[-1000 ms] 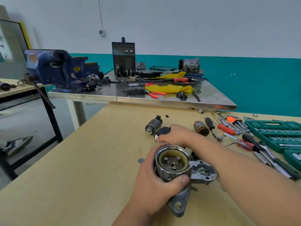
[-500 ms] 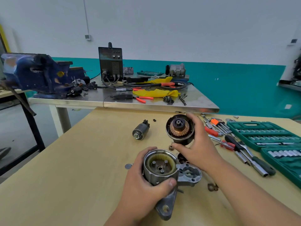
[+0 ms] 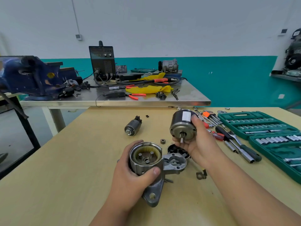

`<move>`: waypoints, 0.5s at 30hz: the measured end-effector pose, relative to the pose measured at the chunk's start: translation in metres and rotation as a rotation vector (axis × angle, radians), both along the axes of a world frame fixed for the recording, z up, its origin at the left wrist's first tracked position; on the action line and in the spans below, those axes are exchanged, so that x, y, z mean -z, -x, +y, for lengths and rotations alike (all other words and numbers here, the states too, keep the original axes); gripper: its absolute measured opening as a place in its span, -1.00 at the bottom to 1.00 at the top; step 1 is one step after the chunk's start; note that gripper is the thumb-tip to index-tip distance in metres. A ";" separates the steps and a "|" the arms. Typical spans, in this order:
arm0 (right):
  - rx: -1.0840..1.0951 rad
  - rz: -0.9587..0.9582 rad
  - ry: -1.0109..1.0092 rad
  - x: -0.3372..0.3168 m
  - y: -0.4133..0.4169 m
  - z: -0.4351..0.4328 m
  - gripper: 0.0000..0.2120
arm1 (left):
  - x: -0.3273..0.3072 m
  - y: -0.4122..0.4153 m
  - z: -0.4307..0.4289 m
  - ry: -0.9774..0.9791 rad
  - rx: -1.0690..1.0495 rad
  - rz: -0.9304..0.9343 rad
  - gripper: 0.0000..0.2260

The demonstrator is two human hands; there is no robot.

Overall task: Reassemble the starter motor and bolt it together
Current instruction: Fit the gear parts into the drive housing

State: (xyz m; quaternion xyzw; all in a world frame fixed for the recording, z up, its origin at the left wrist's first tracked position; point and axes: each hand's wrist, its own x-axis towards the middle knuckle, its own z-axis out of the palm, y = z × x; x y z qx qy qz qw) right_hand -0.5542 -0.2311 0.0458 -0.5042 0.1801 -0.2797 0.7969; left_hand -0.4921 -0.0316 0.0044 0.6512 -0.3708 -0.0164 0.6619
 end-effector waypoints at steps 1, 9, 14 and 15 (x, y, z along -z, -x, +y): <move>-0.033 0.023 -0.096 -0.001 0.000 0.001 -0.48 | 0.000 0.000 0.000 0.001 -0.004 0.000 -0.38; -0.197 0.090 -0.272 -0.001 0.002 -0.001 -0.24 | 0.000 0.001 0.000 -0.001 -0.009 0.004 -0.35; -0.202 0.062 -0.166 0.002 0.002 0.000 -0.39 | -0.001 -0.001 0.000 0.008 0.004 -0.011 -0.36; -0.176 0.031 -0.091 0.002 0.002 0.000 -0.49 | -0.002 -0.002 0.001 0.005 0.011 -0.016 -0.37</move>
